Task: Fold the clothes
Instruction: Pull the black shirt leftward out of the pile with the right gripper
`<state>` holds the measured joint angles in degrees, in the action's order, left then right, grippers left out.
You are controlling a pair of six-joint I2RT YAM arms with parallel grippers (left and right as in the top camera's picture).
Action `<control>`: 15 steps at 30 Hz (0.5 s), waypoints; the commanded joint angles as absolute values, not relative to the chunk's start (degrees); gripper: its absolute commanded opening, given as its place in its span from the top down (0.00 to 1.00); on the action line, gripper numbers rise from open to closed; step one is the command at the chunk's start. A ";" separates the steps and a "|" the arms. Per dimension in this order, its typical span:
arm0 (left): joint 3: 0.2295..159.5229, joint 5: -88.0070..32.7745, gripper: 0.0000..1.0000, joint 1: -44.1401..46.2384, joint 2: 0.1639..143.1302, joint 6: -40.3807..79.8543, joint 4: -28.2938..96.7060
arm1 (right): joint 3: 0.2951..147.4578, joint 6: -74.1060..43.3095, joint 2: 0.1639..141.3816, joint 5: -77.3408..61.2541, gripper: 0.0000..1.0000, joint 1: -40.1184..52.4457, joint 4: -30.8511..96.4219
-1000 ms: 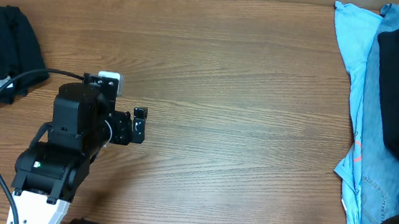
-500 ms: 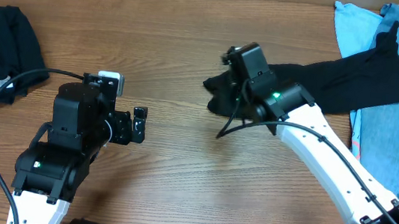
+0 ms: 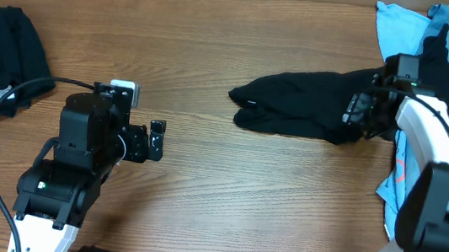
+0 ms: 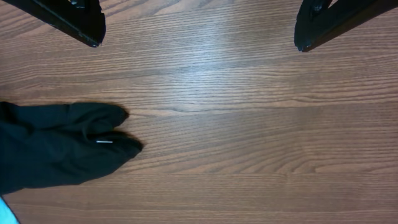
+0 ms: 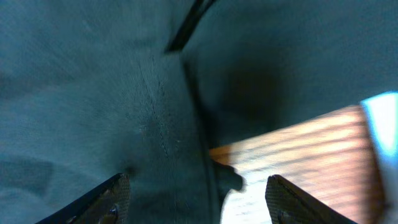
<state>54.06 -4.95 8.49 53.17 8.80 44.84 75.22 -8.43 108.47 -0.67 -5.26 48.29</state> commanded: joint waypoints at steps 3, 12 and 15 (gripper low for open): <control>55.81 -5.41 0.00 8.27 53.25 7.73 44.75 | 74.98 -5.72 111.48 -5.69 0.27 -5.17 47.42; 55.81 -5.41 0.00 8.27 53.25 7.70 44.18 | 81.58 -5.85 105.58 -10.48 0.91 -4.43 53.58; 55.81 -5.41 0.00 8.27 53.25 7.70 43.29 | 88.47 -2.61 98.72 -15.99 0.87 0.82 57.67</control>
